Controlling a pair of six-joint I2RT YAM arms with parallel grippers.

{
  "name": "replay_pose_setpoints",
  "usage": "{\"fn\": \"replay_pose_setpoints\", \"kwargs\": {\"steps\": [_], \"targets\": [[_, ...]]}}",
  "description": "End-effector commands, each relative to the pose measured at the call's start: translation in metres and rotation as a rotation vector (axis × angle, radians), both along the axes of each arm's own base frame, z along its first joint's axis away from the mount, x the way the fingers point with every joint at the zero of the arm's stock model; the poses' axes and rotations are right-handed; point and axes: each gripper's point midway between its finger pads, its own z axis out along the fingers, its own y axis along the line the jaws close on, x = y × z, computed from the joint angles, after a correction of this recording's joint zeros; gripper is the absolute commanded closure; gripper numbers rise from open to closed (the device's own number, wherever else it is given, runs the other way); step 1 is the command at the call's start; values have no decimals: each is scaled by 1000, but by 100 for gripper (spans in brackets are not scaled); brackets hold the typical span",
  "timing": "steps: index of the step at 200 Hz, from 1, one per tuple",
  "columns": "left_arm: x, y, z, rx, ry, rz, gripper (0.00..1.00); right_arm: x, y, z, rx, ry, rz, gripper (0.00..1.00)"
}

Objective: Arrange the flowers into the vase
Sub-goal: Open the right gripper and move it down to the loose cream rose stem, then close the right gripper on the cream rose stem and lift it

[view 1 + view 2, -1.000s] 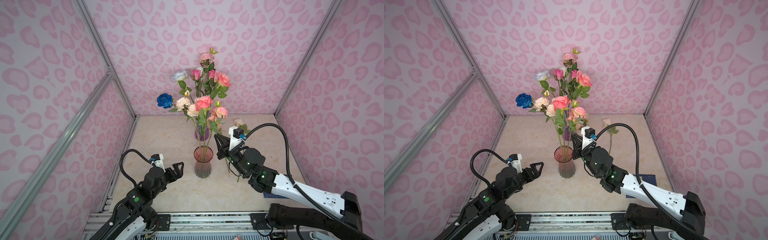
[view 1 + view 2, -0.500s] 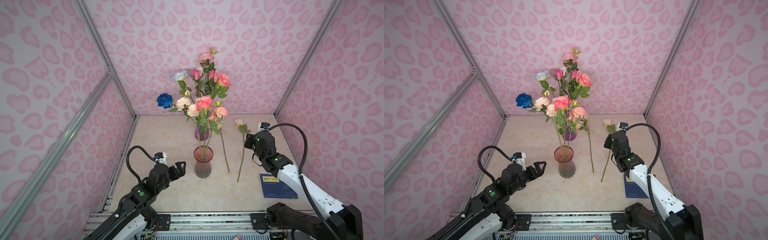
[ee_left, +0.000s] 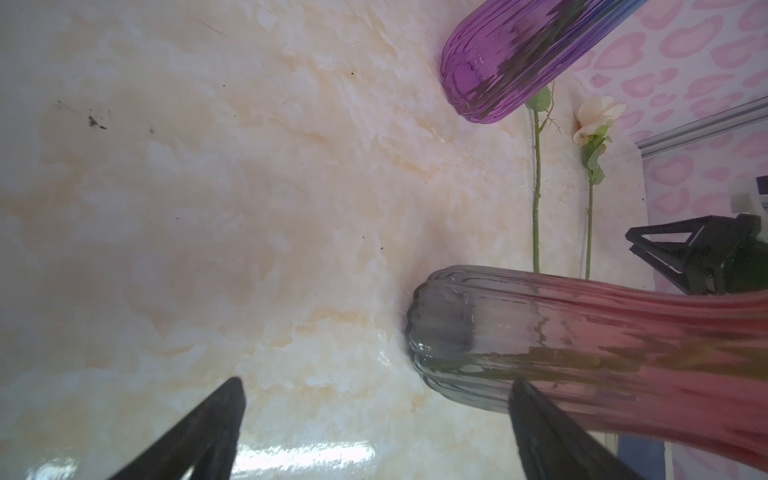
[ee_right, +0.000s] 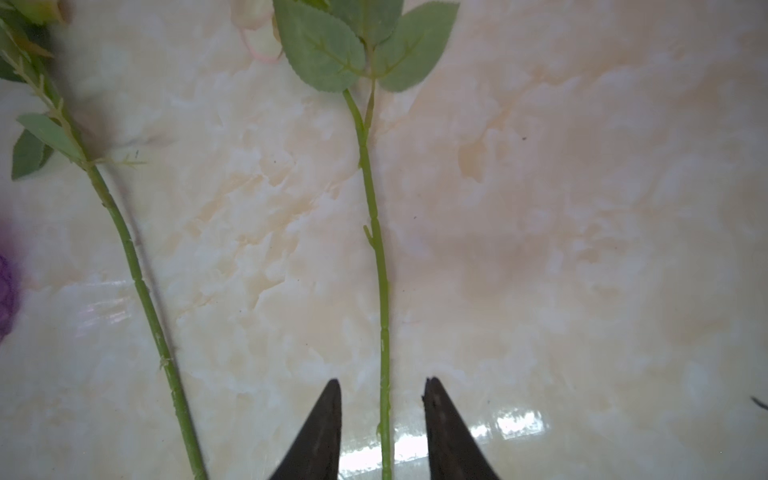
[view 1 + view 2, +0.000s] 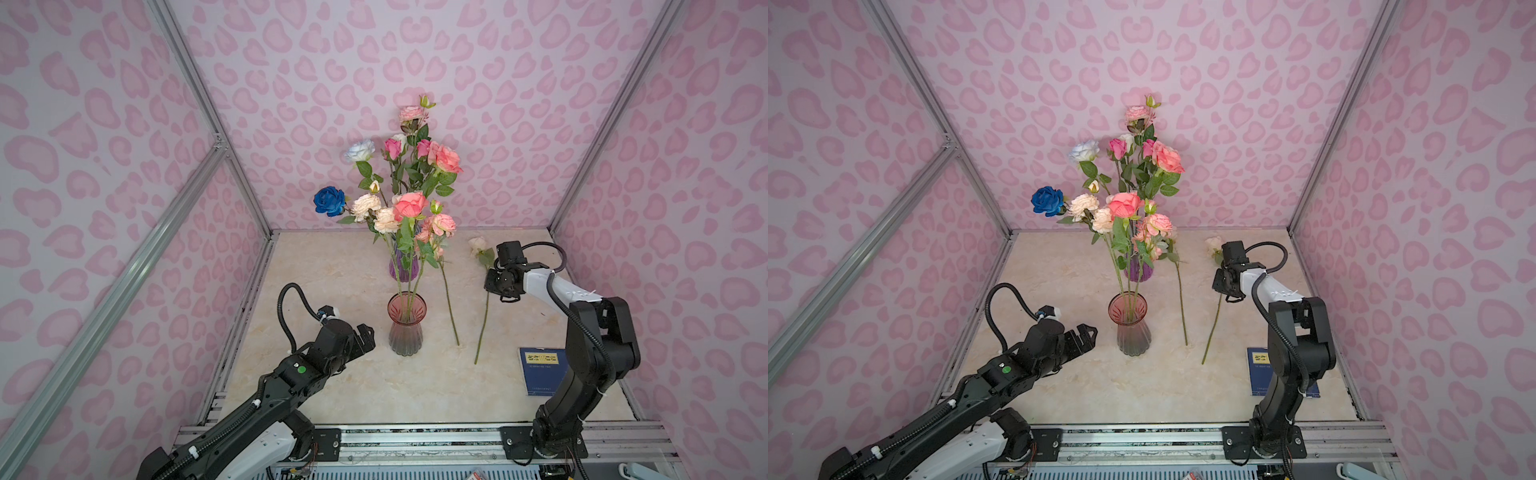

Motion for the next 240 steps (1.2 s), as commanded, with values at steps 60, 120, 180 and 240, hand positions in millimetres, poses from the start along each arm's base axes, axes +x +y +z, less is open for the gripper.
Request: {"fn": "replay_pose_setpoints", "kwargs": {"steps": [60,120,180,240], "targets": [[12,-7,-7,23,-5,-12,1,-4,-12,-22,-65,86,-39,60],[19,-26,-16,28,50,-77,0,5,-9,-33,-68,113,-35,61],[16,-21,-25,37,58,-67,0,8,-2,-45,-47,135,-17,74],[18,-25,-20,39,52,-90,0,10,5,-44,-11,129,-15,92]]}}
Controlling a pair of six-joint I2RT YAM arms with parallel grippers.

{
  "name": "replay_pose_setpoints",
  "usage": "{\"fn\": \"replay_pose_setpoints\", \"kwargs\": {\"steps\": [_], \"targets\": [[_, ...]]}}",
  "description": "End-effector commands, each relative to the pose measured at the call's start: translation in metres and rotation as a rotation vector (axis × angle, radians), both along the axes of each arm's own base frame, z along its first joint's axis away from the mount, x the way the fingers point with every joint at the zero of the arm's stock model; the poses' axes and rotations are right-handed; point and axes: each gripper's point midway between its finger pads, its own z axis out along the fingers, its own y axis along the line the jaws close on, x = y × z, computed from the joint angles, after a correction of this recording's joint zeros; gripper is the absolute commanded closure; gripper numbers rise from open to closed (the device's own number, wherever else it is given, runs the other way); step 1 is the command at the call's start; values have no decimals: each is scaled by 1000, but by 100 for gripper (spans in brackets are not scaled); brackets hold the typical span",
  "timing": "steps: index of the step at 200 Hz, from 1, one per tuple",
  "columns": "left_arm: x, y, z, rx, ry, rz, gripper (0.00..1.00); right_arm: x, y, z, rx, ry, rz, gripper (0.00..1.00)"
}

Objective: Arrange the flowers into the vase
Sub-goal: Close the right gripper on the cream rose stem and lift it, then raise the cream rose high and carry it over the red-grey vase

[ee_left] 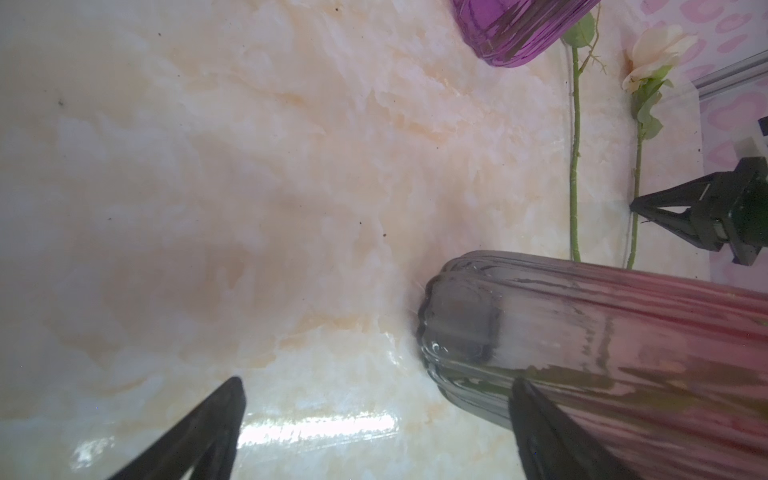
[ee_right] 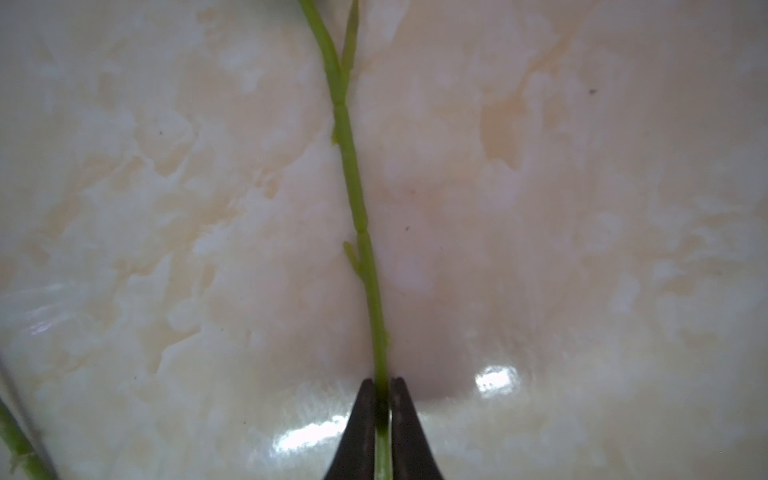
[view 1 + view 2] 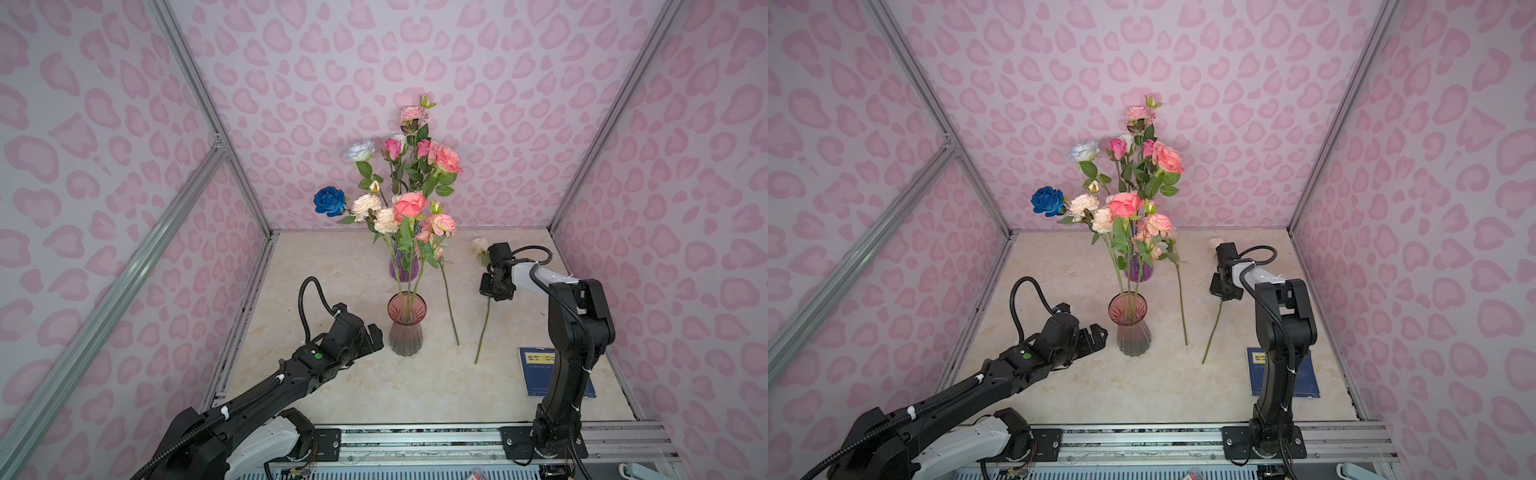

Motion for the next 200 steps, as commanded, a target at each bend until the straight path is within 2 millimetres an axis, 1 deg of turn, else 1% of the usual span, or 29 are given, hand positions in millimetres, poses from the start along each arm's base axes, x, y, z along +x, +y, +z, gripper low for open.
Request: {"fn": "replay_pose_setpoints", "kwargs": {"steps": [1,20,44,68,99,122,140,177,200], "targets": [[5,-4,9,-11,-25,-13,0,-1,5,1,30,1,-2,92],[5,-3,12,-12,-33,-13,0,1,10,11,61,-28,-1,95],[3,-1,14,-18,-42,-9,0,1,8,26,53,-71,-5,96],[1,3,16,-18,-51,-2,0,-1,9,48,70,-138,-1,97],[-1,7,22,-29,-64,10,0,-10,18,82,144,-257,15,98],[-1,10,32,-29,-84,12,0,-19,18,117,172,-378,5,99],[-1,12,43,-27,-105,16,0,-29,17,150,190,-480,7,99],[-3,20,68,-78,-188,49,0,-55,25,230,217,-722,64,100],[-7,28,83,-121,-257,80,0,-76,37,278,189,-858,115,100]]}}
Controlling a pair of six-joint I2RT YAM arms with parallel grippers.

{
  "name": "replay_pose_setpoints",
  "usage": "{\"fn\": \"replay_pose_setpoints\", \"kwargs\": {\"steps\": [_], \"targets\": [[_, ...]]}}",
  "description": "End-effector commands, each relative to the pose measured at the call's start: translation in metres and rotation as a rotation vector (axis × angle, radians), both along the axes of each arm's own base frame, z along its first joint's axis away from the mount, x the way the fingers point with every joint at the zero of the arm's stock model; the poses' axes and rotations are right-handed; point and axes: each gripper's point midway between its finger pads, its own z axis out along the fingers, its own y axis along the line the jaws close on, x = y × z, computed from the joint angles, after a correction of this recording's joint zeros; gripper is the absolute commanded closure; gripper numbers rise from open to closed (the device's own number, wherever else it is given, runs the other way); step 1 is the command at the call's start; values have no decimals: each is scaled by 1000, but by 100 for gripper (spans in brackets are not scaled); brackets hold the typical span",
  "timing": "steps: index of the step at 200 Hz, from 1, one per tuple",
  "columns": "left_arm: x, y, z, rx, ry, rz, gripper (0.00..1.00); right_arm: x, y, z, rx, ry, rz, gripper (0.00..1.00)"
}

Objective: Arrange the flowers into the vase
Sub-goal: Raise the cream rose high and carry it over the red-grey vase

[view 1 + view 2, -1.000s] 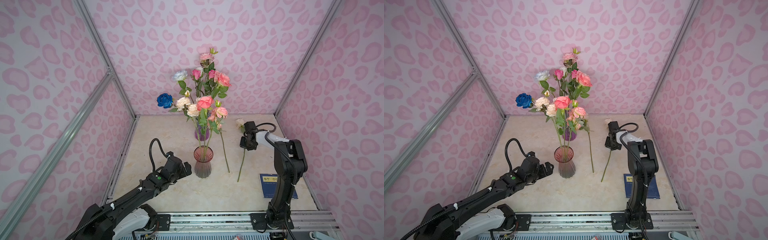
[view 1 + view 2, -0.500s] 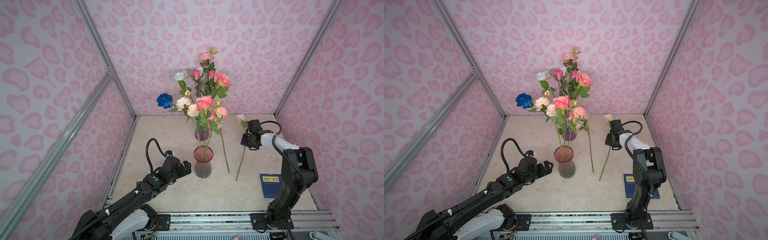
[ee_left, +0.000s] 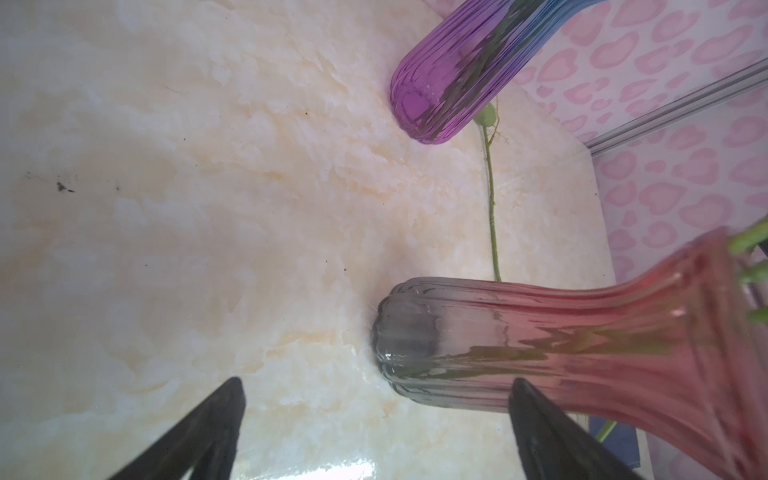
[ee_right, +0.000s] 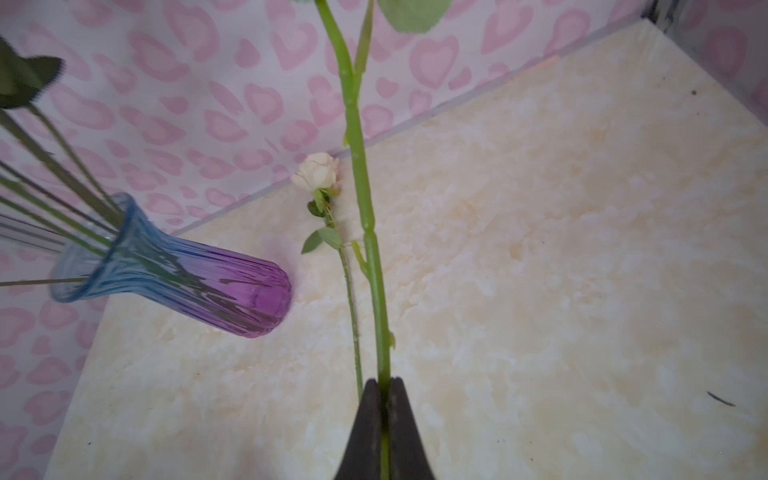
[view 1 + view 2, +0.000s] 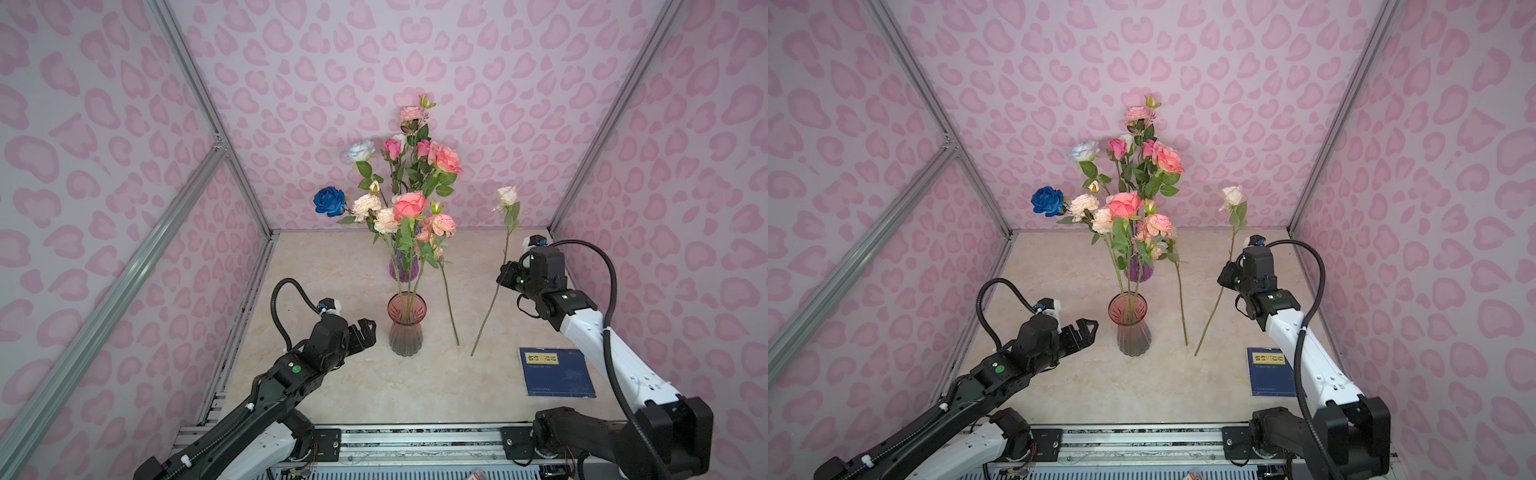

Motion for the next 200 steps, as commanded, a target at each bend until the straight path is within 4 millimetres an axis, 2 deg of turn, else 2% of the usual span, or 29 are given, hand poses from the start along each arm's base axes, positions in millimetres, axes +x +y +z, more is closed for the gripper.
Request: {"fn": "replay_pose_setpoints", "kwargs": {"steps": [1,38,63,80,106,148,174,200], "targets": [[-1,11,12,-31,-56,53,0,-11,5,43,-33,-152,3,100],[-13,22,47,-121,-210,55,1,-44,23,106,-38,-362,39,100],[-21,36,76,-151,-326,79,1,-63,35,142,-15,-475,77,100],[-25,51,90,-133,-379,124,1,-73,50,164,14,-537,123,100],[-26,74,87,-82,-352,232,1,-85,83,197,23,-628,199,100],[-24,60,72,-102,-281,188,1,-96,138,244,20,-756,306,100],[-23,56,65,-123,-269,185,1,-90,165,254,18,-786,339,100],[-24,55,63,-148,-275,182,1,-83,185,250,19,-797,363,100]]}}
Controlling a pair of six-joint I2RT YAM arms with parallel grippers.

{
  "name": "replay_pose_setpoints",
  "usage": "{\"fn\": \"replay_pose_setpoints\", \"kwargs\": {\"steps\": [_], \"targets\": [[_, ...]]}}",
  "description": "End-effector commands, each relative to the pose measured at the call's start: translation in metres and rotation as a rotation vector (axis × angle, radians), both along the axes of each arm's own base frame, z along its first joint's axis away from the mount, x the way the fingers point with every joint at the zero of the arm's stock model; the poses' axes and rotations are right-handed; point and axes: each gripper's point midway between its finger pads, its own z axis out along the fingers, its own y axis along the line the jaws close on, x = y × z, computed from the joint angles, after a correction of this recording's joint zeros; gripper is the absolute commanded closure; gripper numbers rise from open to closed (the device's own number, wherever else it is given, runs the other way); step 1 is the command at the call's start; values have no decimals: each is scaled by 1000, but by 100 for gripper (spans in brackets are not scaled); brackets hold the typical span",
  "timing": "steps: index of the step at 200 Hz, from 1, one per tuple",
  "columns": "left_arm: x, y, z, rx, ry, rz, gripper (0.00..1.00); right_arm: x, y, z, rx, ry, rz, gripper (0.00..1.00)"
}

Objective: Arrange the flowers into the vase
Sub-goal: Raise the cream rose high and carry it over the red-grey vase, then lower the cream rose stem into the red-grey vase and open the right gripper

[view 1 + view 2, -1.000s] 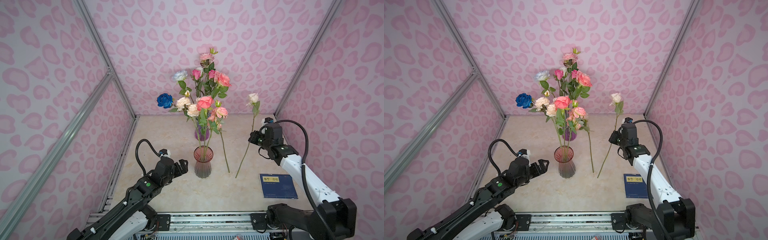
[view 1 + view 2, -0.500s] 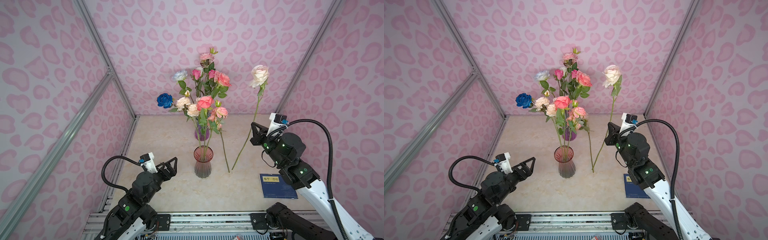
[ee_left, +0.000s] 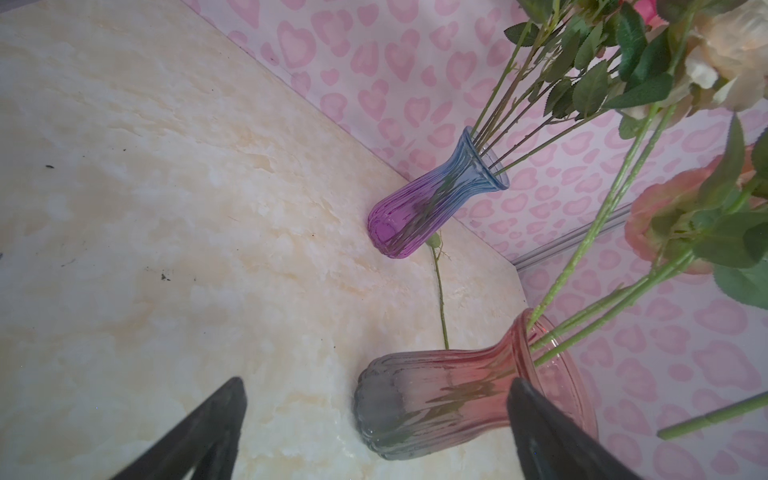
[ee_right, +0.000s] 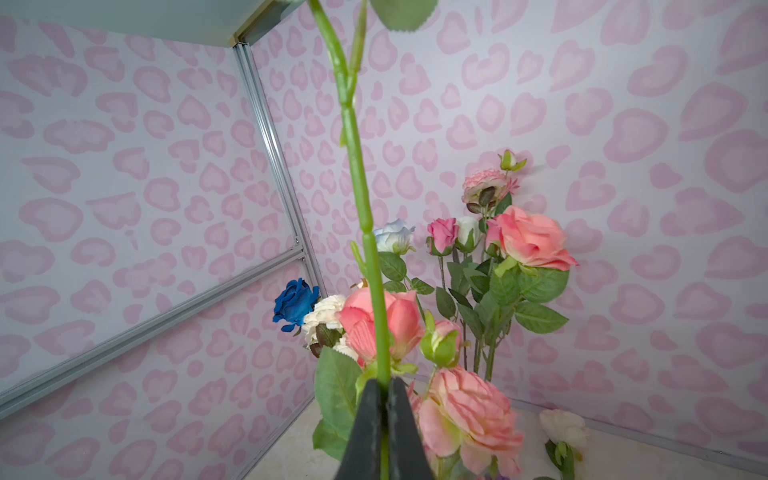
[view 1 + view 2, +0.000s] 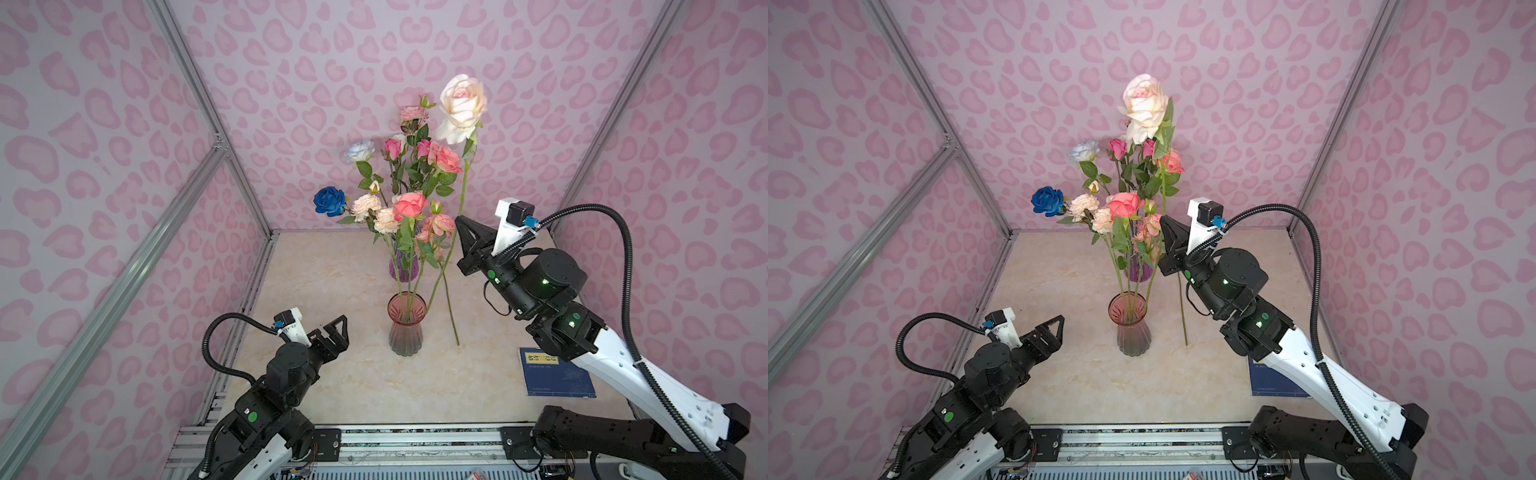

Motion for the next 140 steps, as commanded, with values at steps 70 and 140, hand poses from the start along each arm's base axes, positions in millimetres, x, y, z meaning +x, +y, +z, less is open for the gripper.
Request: {"fn": "replay_pose_setpoints", "kwargs": {"steps": [70,140], "targets": [[-2,-3,-3,-43,-15,-11,1,7,56,-53,-133,-31,46,100],[0,-5,-14,-51,5,-11,1,-11,77,-134,-207,73,96,100]]}}
